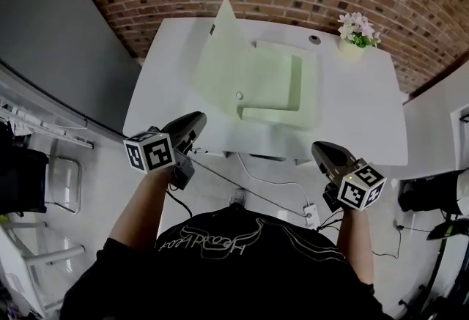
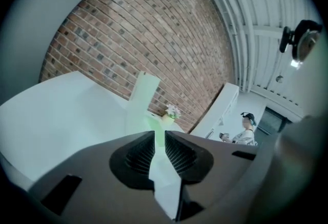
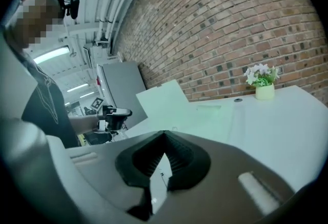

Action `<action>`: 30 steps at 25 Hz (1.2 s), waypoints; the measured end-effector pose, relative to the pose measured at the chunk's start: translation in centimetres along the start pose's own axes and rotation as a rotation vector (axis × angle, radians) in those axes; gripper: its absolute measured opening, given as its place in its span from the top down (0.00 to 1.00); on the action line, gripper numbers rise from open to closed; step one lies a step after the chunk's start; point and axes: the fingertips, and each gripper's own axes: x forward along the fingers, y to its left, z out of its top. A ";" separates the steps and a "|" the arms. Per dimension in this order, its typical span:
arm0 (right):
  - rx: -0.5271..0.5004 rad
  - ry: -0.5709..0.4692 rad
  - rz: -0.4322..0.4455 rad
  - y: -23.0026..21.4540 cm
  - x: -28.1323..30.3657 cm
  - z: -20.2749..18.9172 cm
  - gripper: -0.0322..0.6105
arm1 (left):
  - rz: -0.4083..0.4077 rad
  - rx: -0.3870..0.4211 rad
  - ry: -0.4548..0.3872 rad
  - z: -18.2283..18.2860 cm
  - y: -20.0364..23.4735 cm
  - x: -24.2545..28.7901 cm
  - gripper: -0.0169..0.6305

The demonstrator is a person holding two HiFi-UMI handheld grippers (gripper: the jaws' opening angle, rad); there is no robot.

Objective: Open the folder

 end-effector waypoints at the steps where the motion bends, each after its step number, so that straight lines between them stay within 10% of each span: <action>1: -0.002 -0.020 0.025 1.4 -0.7 0.3 0.95 | -0.040 0.026 0.011 -0.7 -2.0 -0.3 0.91; 13: -0.005 -0.223 0.279 15.7 -9.2 3.1 0.95 | -0.423 0.306 0.076 -8.0 -24.5 -5.1 0.97; 30: -0.048 -0.277 0.296 22.0 -17.3 0.7 0.95 | -0.504 0.327 0.064 -12.6 -33.2 -9.6 0.97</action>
